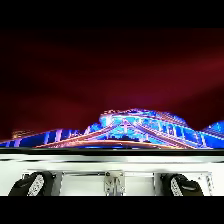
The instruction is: Fold the shirts.
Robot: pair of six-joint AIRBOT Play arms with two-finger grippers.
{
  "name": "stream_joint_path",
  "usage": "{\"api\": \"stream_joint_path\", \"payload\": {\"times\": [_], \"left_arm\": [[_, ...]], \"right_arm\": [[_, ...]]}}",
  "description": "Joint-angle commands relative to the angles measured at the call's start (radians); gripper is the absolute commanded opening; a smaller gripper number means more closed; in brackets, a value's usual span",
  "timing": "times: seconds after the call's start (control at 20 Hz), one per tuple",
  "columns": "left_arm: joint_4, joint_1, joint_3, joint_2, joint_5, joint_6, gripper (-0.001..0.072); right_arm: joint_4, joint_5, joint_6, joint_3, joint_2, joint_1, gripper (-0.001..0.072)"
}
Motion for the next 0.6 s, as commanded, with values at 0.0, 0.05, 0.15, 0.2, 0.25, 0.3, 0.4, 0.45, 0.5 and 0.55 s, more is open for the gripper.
{"api": "stream_joint_path", "payload": {"times": [0.0, 0.05, 0.15, 0.2, 0.25, 0.3, 0.4, 0.45, 0.5, 0.55], "left_arm": [[0.04, 0.0, -0.01, 0.021, -0.143, -0.019, 0.0038], [0.047, 0.0, -0.012, 0.017, -0.158, -0.018, 0.0039], [0.072, 0.0, -0.013, -0.011, -0.159, 0.011, 0.0039], [0.075, 0.0, -0.013, -0.036, -0.19, 0.006, 0.0038], [0.073, 0.0, -0.013, -0.069, -0.266, -0.007, 0.0039], [0.064, 0.0, -0.031, -0.1, -0.361, -0.02, 0.0039], [0.064, 0.0, -0.129, -0.14, -0.497, -0.019, 0.0038], [0.065, 0.0, -0.219, -0.151, -0.52, -0.019, 0.0038], [0.064, 0.0, -0.333, -0.157, -0.512, -0.019, 0.0038], [0.064, 0.0, -0.45, -0.164, -0.491, -0.019, 0.0038]], "right_arm": [[-0.096, 0.179, 0.013, 0.006, -0.006, 0.001, 0.0073], [-0.098, 0.2, 0.013, 0.006, -0.027, 0.001, 0.0072], [-0.098, 0.221, 0.013, 0.006, -0.088, 0.001, 0.0072], [-0.093, 0.257, 0.013, 0.006, -0.13, 0.001, 0.0072], [-0.084, 0.328, 0.013, 0.006, -0.174, 0.001, 0.0072], [-0.074, 0.445, 0.011, 0.006, -0.226, 0.001, 0.0072], [-0.095, 0.609, 0.001, -0.039, -0.327, 0.001, 0.0071], [-0.113, 0.618, -0.006, -0.105, -0.363, 0.001, 0.0072], [-0.123, 0.597, -0.006, -0.185, -0.389, 0.001, 0.0072], [-0.116, 0.552, -0.005, -0.283, -0.418, 0.001, 0.0072]]}}
